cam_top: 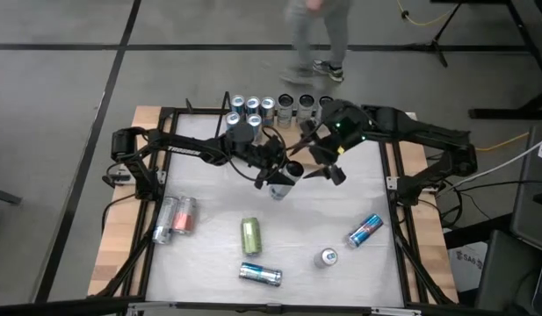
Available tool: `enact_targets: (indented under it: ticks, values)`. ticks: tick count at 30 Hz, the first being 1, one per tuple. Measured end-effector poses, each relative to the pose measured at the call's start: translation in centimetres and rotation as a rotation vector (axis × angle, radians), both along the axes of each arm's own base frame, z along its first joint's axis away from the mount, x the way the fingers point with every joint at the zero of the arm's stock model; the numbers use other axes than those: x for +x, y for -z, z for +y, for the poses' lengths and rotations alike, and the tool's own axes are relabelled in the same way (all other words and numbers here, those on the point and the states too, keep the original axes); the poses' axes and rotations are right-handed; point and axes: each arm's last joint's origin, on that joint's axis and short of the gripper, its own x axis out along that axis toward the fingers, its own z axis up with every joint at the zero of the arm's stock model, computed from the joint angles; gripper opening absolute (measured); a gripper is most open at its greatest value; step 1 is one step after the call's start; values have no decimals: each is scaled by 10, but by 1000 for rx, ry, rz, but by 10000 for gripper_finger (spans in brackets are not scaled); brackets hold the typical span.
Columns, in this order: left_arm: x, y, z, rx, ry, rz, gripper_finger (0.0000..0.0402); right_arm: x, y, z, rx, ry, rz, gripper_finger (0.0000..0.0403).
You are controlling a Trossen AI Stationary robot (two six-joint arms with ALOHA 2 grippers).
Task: Place canned beverage on shelf
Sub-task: Put the white blue soda can on the shelf aligned with the other white blue soda can
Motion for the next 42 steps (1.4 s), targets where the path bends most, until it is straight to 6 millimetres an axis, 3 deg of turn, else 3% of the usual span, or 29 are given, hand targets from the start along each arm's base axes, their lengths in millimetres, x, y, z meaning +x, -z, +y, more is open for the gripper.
enact_targets:
  ticks: [10, 34, 42]
  values:
    - [1, -3, -9, -47, 50, -3, 245, 14, 12, 4, 13, -27, 41, 324]
    - [1, -4, -9, -62, 53, -13, 245, 35, 39, 2, 0, -62, 134, 322]
    - [1, -4, -9, -57, 55, -9, 246, 37, 42, 1, -1, -66, 145, 250]
